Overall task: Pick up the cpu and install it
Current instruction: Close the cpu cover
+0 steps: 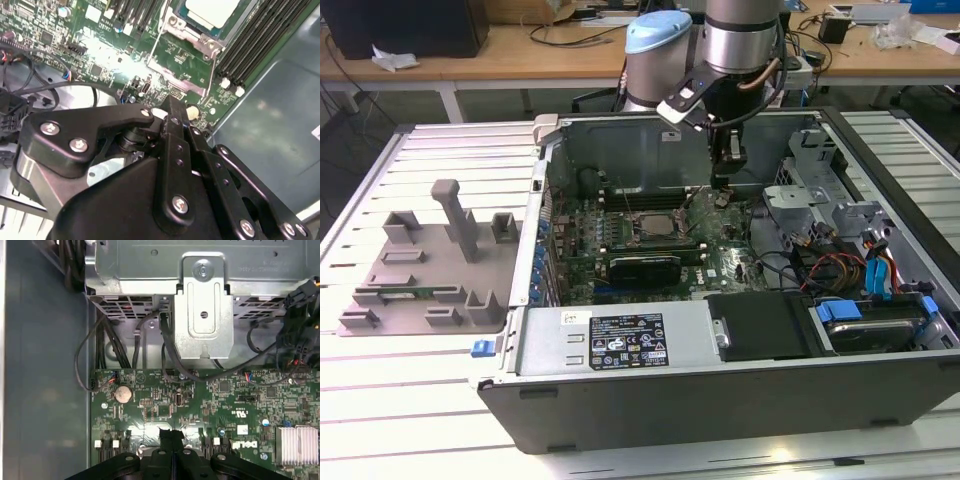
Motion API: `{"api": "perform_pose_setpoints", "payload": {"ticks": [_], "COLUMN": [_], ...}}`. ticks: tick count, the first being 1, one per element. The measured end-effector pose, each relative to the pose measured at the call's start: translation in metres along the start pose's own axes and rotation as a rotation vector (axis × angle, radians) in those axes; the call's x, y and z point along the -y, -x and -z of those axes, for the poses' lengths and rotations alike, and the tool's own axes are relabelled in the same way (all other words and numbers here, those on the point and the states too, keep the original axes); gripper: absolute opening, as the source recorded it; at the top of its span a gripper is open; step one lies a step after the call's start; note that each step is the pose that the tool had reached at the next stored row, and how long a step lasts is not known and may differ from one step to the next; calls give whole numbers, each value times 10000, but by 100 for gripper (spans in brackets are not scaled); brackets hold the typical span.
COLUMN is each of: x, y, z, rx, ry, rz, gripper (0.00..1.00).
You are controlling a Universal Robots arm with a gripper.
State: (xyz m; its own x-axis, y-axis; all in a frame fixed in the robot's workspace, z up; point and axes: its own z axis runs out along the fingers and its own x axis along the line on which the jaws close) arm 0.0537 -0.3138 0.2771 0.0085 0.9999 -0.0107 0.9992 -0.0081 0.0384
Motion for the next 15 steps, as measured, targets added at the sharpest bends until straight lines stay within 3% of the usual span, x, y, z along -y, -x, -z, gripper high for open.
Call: {"api": "perform_pose_setpoints", "payload": {"ticks": [7, 15], "x": [-88, -111], "y": [-3, -4], "z": [-167, -215], "rx": [0, -3], "ry": [-127, -156], "rz": [1, 1], "gripper": [11, 11]}}
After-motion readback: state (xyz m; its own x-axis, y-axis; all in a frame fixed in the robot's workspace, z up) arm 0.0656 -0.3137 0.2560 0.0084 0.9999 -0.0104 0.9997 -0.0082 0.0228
